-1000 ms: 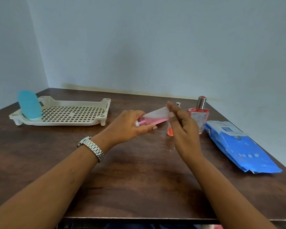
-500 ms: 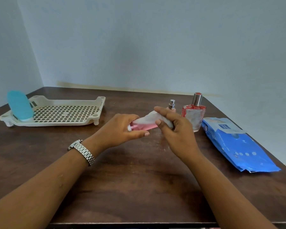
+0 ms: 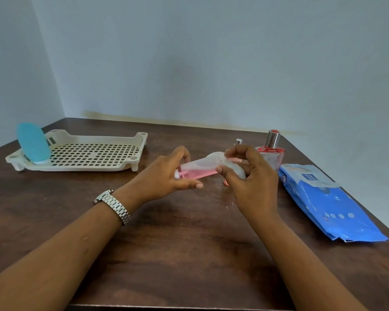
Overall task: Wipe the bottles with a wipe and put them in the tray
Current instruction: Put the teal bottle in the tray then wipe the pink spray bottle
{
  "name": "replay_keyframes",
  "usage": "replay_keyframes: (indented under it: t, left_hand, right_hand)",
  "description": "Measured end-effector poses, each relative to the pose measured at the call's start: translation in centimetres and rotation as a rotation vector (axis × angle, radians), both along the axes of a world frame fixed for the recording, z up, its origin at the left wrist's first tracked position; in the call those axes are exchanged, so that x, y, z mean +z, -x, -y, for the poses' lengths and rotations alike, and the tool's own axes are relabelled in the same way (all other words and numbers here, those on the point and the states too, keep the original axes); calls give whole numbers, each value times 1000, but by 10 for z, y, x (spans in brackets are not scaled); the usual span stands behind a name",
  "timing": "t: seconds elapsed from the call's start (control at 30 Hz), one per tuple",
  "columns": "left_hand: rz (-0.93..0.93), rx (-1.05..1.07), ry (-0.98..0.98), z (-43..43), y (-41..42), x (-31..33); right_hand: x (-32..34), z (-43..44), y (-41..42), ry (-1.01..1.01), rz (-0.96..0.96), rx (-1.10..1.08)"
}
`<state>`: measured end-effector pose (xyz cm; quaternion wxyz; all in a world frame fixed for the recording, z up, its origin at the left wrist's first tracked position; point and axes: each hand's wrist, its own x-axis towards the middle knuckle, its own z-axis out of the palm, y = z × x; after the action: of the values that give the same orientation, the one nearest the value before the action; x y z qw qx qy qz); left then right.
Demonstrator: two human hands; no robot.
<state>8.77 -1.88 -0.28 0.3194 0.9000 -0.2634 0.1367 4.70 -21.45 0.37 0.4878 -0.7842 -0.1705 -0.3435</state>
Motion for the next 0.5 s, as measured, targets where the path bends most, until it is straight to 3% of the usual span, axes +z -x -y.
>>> replay_keyframes:
  t: [0.23,0.4,0.5]
  left_hand:
    - [-20,-71,62,3,2,1]
    - [-55,-105,145,6,7,0]
    - [-85,-111,172,3,8,2]
  right_hand:
    - [1,-3,-3,-157,-22,70]
    - [-8,-4,-5,-46,-172,169]
    - [-10,-5,-7,79,-158,151]
